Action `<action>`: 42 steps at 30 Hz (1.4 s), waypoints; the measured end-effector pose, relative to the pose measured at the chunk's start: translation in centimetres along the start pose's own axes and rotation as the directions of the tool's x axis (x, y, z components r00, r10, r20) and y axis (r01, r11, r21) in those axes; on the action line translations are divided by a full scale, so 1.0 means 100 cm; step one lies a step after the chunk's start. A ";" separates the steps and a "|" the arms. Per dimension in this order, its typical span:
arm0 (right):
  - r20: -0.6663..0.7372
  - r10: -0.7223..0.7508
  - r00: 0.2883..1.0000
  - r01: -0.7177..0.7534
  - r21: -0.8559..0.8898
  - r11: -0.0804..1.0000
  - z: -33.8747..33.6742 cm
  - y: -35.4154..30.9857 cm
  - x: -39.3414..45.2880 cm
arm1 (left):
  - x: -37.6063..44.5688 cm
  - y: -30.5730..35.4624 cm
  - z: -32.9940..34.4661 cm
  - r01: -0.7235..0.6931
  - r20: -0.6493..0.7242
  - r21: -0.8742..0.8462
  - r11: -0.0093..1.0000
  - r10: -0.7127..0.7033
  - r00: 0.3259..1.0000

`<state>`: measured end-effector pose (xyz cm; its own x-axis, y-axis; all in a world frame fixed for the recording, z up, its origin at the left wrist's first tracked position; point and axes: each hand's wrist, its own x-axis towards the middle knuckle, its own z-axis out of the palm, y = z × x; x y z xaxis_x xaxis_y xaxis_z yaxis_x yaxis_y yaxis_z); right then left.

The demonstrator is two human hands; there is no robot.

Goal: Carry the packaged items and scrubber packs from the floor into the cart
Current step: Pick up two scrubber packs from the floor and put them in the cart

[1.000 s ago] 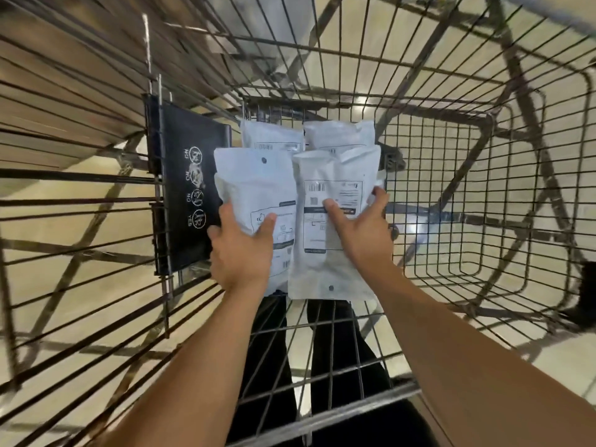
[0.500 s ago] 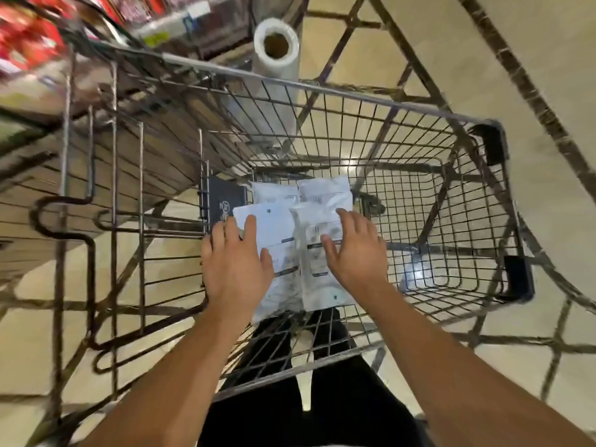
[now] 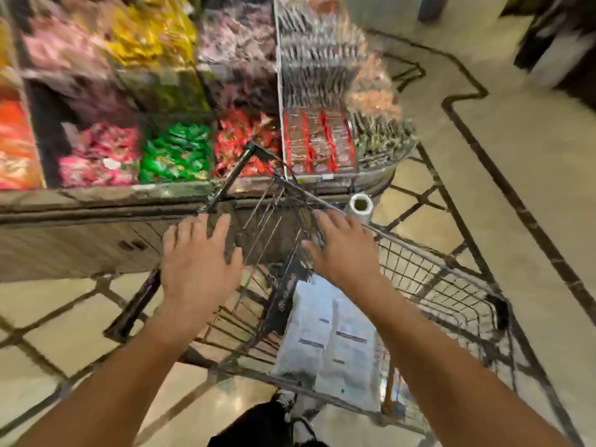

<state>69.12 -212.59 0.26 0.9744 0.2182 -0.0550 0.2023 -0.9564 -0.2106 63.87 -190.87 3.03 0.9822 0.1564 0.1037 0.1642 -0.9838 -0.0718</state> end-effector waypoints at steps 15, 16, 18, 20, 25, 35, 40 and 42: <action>-0.146 -0.694 0.705 0.690 -0.087 0.719 -0.081 -0.275 -0.020 | -0.170 -0.218 -0.112 0.618 -0.281 -0.008 0.786 -0.595 0.753; -0.151 -0.722 0.675 0.719 -0.081 0.690 -0.080 -0.296 -0.027 | -0.186 -0.232 -0.113 0.642 -0.291 -0.012 0.766 -0.617 0.731; -0.162 -0.779 0.606 0.776 -0.092 0.623 -0.076 -0.337 -0.042 | -0.218 -0.259 -0.117 0.694 -0.309 0.006 0.720 -0.659 0.686; -0.148 -0.826 0.544 0.822 -0.103 0.560 -0.072 -0.379 -0.058 | -0.248 -0.286 -0.122 0.740 -0.315 0.028 0.672 -0.696 0.645; -0.115 -0.895 0.431 0.885 -0.140 0.444 -0.055 -0.482 -0.102 | -0.320 -0.365 -0.126 0.824 -0.332 0.041 0.566 -0.770 0.545; -0.090 -0.949 0.303 0.935 -0.163 0.314 -0.015 -0.670 -0.179 | -0.426 -0.518 -0.128 0.907 -0.303 0.092 0.411 -0.856 0.419; -0.066 -0.962 0.265 0.951 -0.147 0.272 0.006 -0.743 -0.201 | -0.455 -0.577 -0.122 0.931 -0.286 0.079 0.356 -0.887 0.363; -0.050 -0.965 0.259 0.956 -0.131 0.263 0.015 -0.771 -0.204 | -0.459 -0.602 -0.117 0.937 -0.274 0.090 0.338 -0.896 0.349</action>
<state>33.48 -143.04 16.11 0.0622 0.9694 0.2375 0.9974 -0.0689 0.0200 7.82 -139.88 14.19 0.1709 0.9123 0.3723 0.9840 -0.1776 -0.0163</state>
